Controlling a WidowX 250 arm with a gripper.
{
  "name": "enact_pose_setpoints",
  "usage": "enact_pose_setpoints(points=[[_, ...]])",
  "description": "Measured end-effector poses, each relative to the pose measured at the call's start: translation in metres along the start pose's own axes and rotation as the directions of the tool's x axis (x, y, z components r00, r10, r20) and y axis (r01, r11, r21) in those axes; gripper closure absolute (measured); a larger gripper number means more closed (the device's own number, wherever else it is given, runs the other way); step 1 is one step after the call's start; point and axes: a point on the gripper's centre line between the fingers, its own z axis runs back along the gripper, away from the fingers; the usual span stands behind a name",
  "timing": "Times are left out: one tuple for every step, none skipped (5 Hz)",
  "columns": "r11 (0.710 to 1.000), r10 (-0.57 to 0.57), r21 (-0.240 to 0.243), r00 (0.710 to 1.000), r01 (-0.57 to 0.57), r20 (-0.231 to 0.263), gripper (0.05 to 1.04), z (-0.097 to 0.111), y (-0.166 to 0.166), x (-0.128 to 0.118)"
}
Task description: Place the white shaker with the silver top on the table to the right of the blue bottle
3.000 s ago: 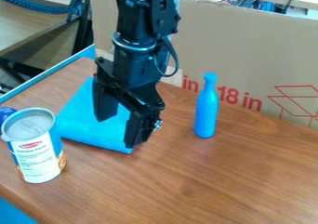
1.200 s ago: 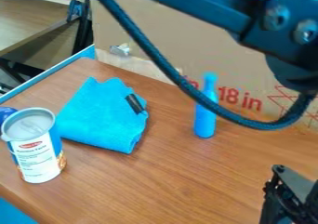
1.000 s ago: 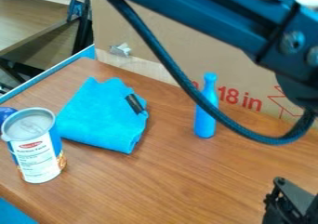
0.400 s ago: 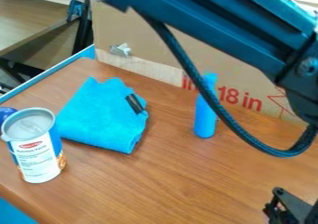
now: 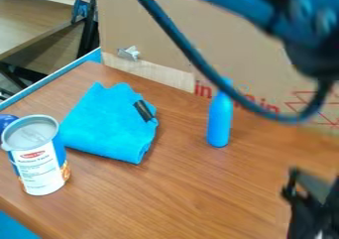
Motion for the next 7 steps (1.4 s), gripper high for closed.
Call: enact_pose_setpoints(points=[[0.998,0.055,-0.014,0.997,-0.054,0.045,0.491,0.015,0.022,0.017],[0.997,0.080,0.009,0.994,-0.081,0.075,0.491,0.021,0.050,0.039],[0.992,0.121,0.034,0.992,-0.122,0.026,0.491,0.008,0.079,0.059],[0.989,0.145,0.039,0.989,-0.144,-0.025,0.491,-0.007,0.095,0.075],[0.992,0.127,0.019,0.991,-0.126,-0.053,0.491,-0.015,0.102,0.089],[0.992,0.127,0.014,0.989,-0.127,-0.072,0.491,-0.018,0.113,0.090],[0.991,0.132,-0.001,0.988,-0.133,-0.077,0.445,-0.017,0.119,0.089]])
